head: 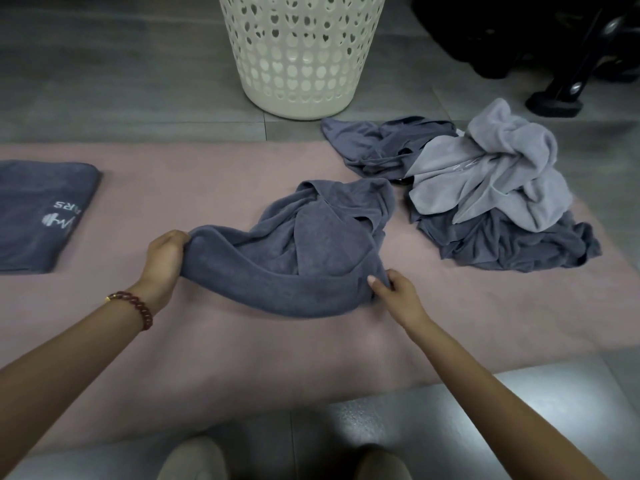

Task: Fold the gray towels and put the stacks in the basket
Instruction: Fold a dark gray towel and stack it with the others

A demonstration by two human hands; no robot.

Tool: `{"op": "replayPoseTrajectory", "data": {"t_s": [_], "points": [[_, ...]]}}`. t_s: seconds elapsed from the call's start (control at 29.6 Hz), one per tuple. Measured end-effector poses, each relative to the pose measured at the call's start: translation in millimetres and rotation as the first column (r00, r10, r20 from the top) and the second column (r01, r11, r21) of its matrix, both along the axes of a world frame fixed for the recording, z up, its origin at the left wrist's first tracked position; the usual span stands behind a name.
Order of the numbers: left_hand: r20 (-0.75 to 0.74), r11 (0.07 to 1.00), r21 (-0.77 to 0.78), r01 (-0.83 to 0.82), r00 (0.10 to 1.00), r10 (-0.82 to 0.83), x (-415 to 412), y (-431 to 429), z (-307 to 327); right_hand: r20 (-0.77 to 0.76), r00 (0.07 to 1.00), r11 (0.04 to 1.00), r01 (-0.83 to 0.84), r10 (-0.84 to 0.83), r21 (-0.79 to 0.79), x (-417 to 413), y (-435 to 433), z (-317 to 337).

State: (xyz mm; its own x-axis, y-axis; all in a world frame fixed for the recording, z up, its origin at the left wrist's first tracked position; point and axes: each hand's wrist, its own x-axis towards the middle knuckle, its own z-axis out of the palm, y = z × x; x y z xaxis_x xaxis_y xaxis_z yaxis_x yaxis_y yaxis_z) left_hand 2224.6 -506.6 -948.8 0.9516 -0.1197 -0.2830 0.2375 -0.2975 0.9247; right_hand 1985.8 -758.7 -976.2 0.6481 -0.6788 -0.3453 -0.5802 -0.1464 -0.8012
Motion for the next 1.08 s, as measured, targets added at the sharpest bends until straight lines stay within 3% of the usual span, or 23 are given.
{"op": "replayPoseTrajectory", "data": {"t_s": [0.14,0.3,0.41,0.54,0.64,0.78,0.91,1.08], "points": [[-0.004,0.988,-0.151,0.021,1.0,-0.022,15.9,5.4,31.4,0.338,0.927,0.986,0.153,-0.164,0.06,10.3,-15.8,64.5],[0.018,0.909,-0.415,0.025,1.0,-0.019,73.2,-26.8,126.4,0.618,0.689,0.925,0.311,-0.379,0.221,64.9,-73.5,187.3],[0.141,0.83,-0.55,0.096,0.99,-0.021,103.1,-62.9,210.4,0.731,0.583,0.923,0.346,-0.353,0.17,108.4,-105.2,274.7],[0.334,0.742,-0.658,0.129,0.933,0.134,129.8,-98.1,340.5,0.826,0.476,0.943,0.28,-0.301,0.182,152.9,-126.5,403.3],[0.534,0.77,-0.597,0.223,0.827,0.174,144.5,-110.3,430.6,0.866,0.462,0.97,0.221,-0.19,0.095,170.9,-130.4,485.9],[0.714,0.815,-0.509,0.276,0.664,0.221,142.7,-109.0,538.7,0.903,0.43,0.95,0.285,-0.01,-0.125,188.9,-133.3,582.2],[0.798,0.841,-0.464,0.279,0.543,0.261,138.4,-92.4,632.9,0.962,0.272,0.914,0.388,0.013,-0.122,193.7,-137.1,682.2],[0.844,0.821,-0.447,0.355,0.47,0.257,131.8,-77.8,711.3,0.95,0.296,0.881,0.418,0.097,-0.22,195.8,-131.4,758.0]]}}
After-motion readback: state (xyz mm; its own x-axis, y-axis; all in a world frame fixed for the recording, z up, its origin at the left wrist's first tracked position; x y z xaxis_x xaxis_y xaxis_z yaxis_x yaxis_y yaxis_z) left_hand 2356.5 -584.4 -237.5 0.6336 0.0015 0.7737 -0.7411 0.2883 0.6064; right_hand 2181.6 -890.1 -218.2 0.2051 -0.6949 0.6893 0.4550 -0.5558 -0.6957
